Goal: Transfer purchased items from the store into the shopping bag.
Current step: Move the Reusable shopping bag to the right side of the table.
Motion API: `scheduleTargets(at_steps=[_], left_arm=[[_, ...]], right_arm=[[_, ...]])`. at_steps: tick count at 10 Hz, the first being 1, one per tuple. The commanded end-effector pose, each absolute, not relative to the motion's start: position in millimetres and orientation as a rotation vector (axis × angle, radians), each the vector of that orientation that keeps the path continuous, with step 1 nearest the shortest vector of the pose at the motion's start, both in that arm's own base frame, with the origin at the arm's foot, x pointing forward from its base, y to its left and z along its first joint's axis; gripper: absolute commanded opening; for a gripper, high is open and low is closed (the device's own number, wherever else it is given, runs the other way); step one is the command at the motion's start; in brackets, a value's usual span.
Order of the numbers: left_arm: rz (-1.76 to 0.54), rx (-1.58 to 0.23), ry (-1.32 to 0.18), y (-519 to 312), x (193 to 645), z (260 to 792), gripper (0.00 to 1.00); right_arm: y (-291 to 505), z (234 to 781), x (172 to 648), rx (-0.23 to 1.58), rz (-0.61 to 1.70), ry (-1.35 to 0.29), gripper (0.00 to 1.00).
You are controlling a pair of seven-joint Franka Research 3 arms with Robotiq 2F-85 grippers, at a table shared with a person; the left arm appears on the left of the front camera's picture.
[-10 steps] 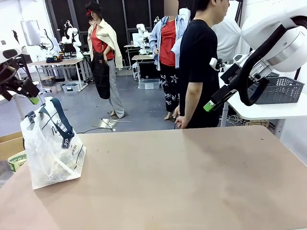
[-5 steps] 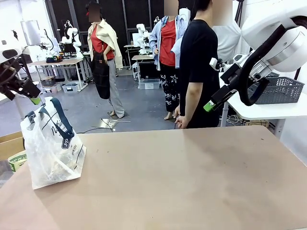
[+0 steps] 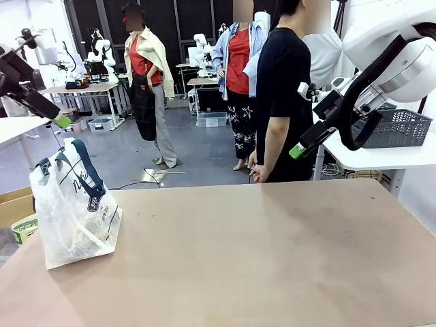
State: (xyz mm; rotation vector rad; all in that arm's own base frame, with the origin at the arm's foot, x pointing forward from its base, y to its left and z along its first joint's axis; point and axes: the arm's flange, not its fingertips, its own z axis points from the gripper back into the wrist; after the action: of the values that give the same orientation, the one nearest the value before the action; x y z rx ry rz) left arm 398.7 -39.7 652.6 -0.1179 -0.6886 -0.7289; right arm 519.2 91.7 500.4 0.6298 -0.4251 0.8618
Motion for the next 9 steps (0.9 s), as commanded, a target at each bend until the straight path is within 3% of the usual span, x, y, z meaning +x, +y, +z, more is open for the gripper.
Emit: scheduleTargets(at_steps=[1, 5, 9], left_arm=[[-0.9, -0.24, -0.649, -45.3, 416.7, 648.1, 1.0], [-1.169, -0.373, -0.669, -80.7, 439.0, 619.4, 1.0], [-1.195, -0.362, -0.696, -89.1, 444.5, 596.2, 1.0]], right_arm=[[94.3, 502.7, 519.5, 0.636, 0.843, -0.418, 1.0], [94.3, 502.7, 519.5, 0.636, 0.843, -0.418, 1.0], [94.3, 502.7, 519.5, 0.636, 0.843, -0.418, 1.0]])
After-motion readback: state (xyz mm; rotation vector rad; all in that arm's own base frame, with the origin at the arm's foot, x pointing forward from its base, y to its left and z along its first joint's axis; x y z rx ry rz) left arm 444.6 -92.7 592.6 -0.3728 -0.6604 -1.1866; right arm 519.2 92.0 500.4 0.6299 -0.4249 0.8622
